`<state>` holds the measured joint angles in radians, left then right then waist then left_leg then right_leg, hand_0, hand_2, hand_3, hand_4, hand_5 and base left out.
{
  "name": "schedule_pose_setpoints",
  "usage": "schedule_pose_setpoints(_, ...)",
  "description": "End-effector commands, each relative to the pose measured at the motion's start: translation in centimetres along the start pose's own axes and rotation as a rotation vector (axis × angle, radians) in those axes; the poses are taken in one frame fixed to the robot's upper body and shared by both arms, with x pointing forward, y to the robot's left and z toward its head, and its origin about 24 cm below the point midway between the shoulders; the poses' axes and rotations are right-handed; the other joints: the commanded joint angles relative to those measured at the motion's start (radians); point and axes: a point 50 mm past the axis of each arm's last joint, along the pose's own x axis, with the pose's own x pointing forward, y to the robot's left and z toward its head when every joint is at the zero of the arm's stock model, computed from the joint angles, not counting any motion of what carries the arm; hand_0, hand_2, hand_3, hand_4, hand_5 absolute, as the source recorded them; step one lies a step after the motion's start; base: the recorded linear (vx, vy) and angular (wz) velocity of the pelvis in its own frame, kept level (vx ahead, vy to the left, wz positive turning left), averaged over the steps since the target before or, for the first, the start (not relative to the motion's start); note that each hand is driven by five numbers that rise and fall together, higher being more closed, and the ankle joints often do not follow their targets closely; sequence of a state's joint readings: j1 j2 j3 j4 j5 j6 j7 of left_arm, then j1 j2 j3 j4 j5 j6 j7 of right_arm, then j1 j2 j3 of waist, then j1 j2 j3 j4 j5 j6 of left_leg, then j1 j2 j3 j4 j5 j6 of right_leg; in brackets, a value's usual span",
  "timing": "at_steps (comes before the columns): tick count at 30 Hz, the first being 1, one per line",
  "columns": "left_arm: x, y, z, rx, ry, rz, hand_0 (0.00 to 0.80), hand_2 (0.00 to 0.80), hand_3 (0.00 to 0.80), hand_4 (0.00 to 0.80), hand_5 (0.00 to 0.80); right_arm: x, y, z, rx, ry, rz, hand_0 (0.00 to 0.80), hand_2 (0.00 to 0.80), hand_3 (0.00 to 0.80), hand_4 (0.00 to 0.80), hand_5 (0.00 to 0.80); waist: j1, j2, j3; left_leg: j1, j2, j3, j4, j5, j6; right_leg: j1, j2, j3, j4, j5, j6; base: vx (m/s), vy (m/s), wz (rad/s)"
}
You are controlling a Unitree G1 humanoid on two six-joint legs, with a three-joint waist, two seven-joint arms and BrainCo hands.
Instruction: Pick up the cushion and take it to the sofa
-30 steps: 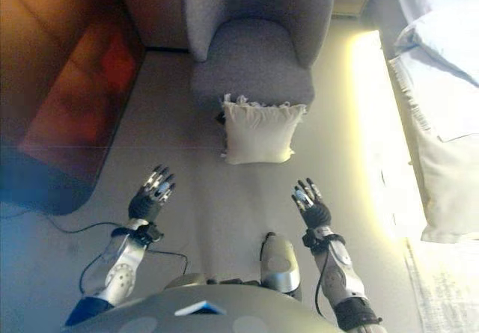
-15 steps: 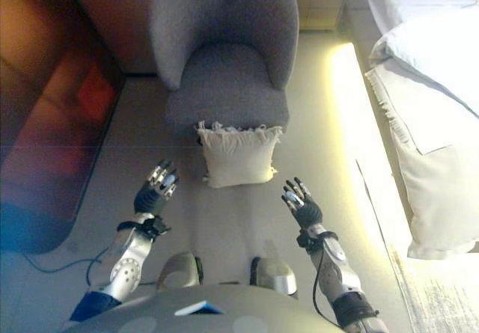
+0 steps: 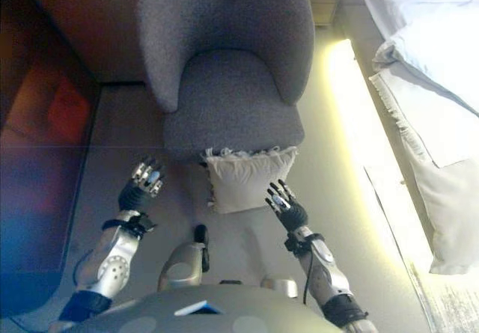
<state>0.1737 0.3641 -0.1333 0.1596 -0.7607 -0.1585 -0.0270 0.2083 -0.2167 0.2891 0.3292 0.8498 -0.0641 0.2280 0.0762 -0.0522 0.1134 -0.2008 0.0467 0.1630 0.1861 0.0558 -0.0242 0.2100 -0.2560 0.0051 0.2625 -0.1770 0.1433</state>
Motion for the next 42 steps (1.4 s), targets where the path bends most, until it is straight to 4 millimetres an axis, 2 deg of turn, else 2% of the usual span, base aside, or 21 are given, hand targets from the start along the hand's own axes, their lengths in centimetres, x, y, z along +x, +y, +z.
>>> schedule_pose_setpoints(1,-1.6,0.3,0.0,0.030,-0.019,-0.016,0.000,0.000,0.000,0.000,0.000,0.7,0.5,1.8,-0.006,-0.102,0.004,0.000,0.000,0.000,0.000,0.000,0.018,0.039,-0.056,-0.053,0.036,-0.028,-0.086,0.083,0.037,-0.031,0.015,-0.043,0.269,0.272,-0.008,0.338,0.246,0.17)
schedule_pose_setpoints(2,-1.5,0.6,0.0,0.041,-0.008,-0.016,0.000,0.000,0.000,0.000,0.000,0.7,0.6,1.6,0.008,-0.112,-0.003,0.000,0.000,0.000,0.000,0.000,0.015,0.047,-0.058,-0.022,0.019,-0.023,-0.078,0.057,0.052,-0.082,0.003,-0.062,0.318,0.312,-0.018,0.327,0.207,0.20)
schedule_pose_setpoints(4,-1.5,0.7,0.2,0.041,-0.012,-0.036,0.000,0.000,0.000,0.000,0.000,0.7,0.8,1.4,0.011,-0.114,0.001,0.000,0.000,0.000,0.000,0.000,0.006,0.036,-0.052,0.009,-0.011,-0.018,-0.072,0.035,0.058,-0.137,-0.030,-0.100,0.289,0.309,-0.028,0.306,0.112,0.08)
schedule_pose_setpoints(6,-1.8,0.9,0.5,0.050,-0.028,-0.050,0.000,0.000,0.000,0.000,0.000,0.7,0.9,1.5,0.012,-0.117,0.008,0.000,0.000,0.000,0.000,0.000,-0.007,0.035,-0.038,0.052,-0.026,-0.018,-0.070,0.012,0.051,-0.193,-0.027,-0.147,0.174,0.282,-0.039,0.263,-0.014,-0.05)
schedule_pose_setpoints(9,-2.2,1.3,0.9,0.044,-0.054,-0.029,0.000,0.000,0.000,0.000,0.000,0.7,1.1,1.8,0.012,-0.115,0.036,0.000,0.000,0.000,0.000,0.000,-0.037,0.032,-0.010,0.136,-0.024,-0.016,-0.067,-0.040,0.033,-0.287,-0.034,-0.198,0.020,0.301,-0.037,0.254,-0.084,-0.07)
schedule_pose_setpoints(11,-2.4,1.6,1.1,0.044,-0.071,-0.017,0.000,0.000,0.000,0.000,0.000,0.9,1.4,2.2,0.005,-0.120,0.052,0.000,0.000,0.000,0.000,0.000,-0.060,0.014,0.009,0.178,-0.028,-0.022,-0.053,-0.092,0.020,-0.338,-0.047,-0.180,-0.095,0.352,-0.014,0.254,-0.148,-0.09)
schedule_pose_setpoints(14,-2.9,2.0,1.0,0.034,-0.070,-0.033,0.000,0.000,0.000,0.000,0.000,1.6,1.1,3.1,0.011,-0.140,0.046,0.000,0.000,0.000,0.000,0.000,-0.076,-0.006,0.010,0.210,-0.033,-0.074,-0.039,-0.150,0.006,-0.360,-0.059,-0.094,-0.208,0.436,0.026,0.293,-0.140,0.15)
schedule_pose_setpoints(15,-3.1,2.2,0.7,0.031,-0.060,-0.037,0.000,0.000,0.000,0.000,0.000,1.7,1.0,3.1,0.017,-0.144,0.041,0.000,0.000,0.000,0.000,0.000,-0.079,-0.009,0.007,0.223,-0.032,-0.090,-0.038,-0.163,0.002,-0.359,-0.059,-0.080,-0.241,0.452,0.034,0.329,-0.127,0.60)
schedule_pose_setpoints(19,-3.5,2.3,0.2,0.028,-0.025,-0.055,0.000,0.000,0.000,0.000,0.000,1.8,1.0,2.9,0.037,-0.132,0.027,0.000,0.000,0.000,0.000,0.000,-0.084,-0.020,-0.010,0.266,-0.012,-0.106,-0.034,-0.204,-0.005,-0.364,-0.061,-0.084,-0.252,0.469,0.046,0.310,-0.147,0.54)
schedule_pose_setpoints(21,-3.6,2.2,0.0,0.031,-0.015,-0.052,0.000,0.000,0.000,0.000,0.000,1.8,1.1,2.7,0.036,-0.123,0.030,0.000,0.000,0.000,0.000,0.000,-0.085,-0.020,-0.019,0.275,-0.003,-0.112,-0.035,-0.211,-0.007,-0.358,-0.057,-0.084,-0.244,0.449,0.050,0.250,-0.175,0.10)
schedule_pose_setpoints(22,-3.6,2.1,-0.1,0.031,-0.012,-0.048,0.000,0.000,0.000,0.000,0.000,1.8,1.1,2.6,0.037,-0.118,0.030,0.000,0.000,0.000,0.000,0.000,-0.085,-0.019,-0.022,0.275,0.002,-0.116,-0.031,-0.208,-0.009,-0.354,-0.052,-0.087,-0.243,0.441,0.049,0.286,-0.232,0.09)
schedule_pose_setpoints(25,-3.7,2.0,-0.2,0.029,-0.011,-0.035,0.000,0.000,0.000,0.000,0.000,1.9,1.6,2.5,0.028,-0.115,0.044,0.000,0.000,0.000,0.000,0.000,-0.093,-0.005,-0.031,0.294,0.048,-0.117,-0.025,-0.159,-0.032,-0.353,-0.024,-0.099,-0.208,0.396,0.038,0.206,-0.175,0.09)
schedule_pose_setpoints(27,-3.7,1.9,-0.2,0.023,-0.012,-0.028,0.000,0.000,0.000,0.000,0.000,1.8,1.7,2.5,0.002,-0.105,0.053,0.000,0.000,0.000,0.000,0.000,-0.102,0.009,-0.037,0.301,0.089,-0.117,-0.008,-0.095,-0.053,-0.347,0.008,-0.111,-0.192,0.356,0.024,0.184,-0.148,0.04)
schedule_pose_setpoints(31,-3.4,1.2,-0.5,-0.023,-0.014,-0.030,0.000,0.000,0.000,0.000,0.000,1.6,1.5,3.1,-0.090,-0.089,0.071,0.000,0.000,0.000,0.000,0.000,-0.120,0.020,-0.048,0.272,0.153,-0.104,0.138,0.051,-0.099,-0.321,0.057,-0.138,-0.182,0.311,-0.044,0.127,-0.128,0.07)
schedule_pose_setpoints(33,-3.0,0.6,-0.9,-0.036,0.002,-0.042,0.000,0.000,0.000,0.000,0.000,1.6,1.4,3.4,-0.120,-0.097,0.062,0.000,0.000,0.000,0.000,0.000,-0.121,0.019,-0.046,0.214,0.154,-0.102,0.249,0.100,-0.106,-0.300,0.073,-0.148,-0.172,0.284,-0.081,0.120,-0.108,0.29)
schedule_pose_setpoints(35,-2.8,0.0,-1.3,-0.046,0.024,-0.058,0.000,0.000,0.000,0.000,0.000,1.7,1.1,3.7,-0.114,-0.116,0.049,0.000,0.000,0.000,0.000,0.000,-0.116,0.019,-0.039,0.159,0.157,-0.092,0.291,0.119,-0.107,-0.271,0.077,-0.162,-0.162,0.261,-0.098,0.148,0.004,0.47)
schedule_pose_setpoints(39,-2.7,-0.3,-1.6,-0.055,0.028,-0.064,0.000,0.000,0.000,0.000,0.000,1.7,0.9,4.1,-0.117,-0.135,0.045,0.000,0.000,0.000,0.000,0.000,-0.105,0.042,-0.032,0.150,0.165,-0.085,0.153,0.122,-0.100,-0.249,0.075,-0.160,-0.151,0.229,-0.081,0.135,0.190,0.20)
schedule_pose_setpoints(40,-2.6,-0.4,-1.5,-0.049,0.021,-0.071,0.000,0.000,0.000,0.000,0.000,1.6,0.9,4.2,-0.119,-0.144,0.045,0.000,0.000,0.000,0.000,0.000,-0.093,0.058,-0.027,0.127,0.158,-0.096,0.055,0.129,-0.099,-0.237,0.078,-0.150,-0.155,0.217,-0.067,0.126,0.210,0.05)
schedule_pose_setpoints(42,-2.5,-0.5,-1.1,-0.037,0.007,-0.093,0.000,0.000,0.000,0.000,0.000,1.4,0.8,4.4,-0.116,-0.166,0.035,0.000,0.000,0.000,0.000,0.000,-0.080,0.071,-0.015,0.112,0.148,-0.094,-0.038,0.120,-0.102,-0.216,0.066,-0.146,-0.156,0.202,-0.047,0.125,0.222,-0.16)
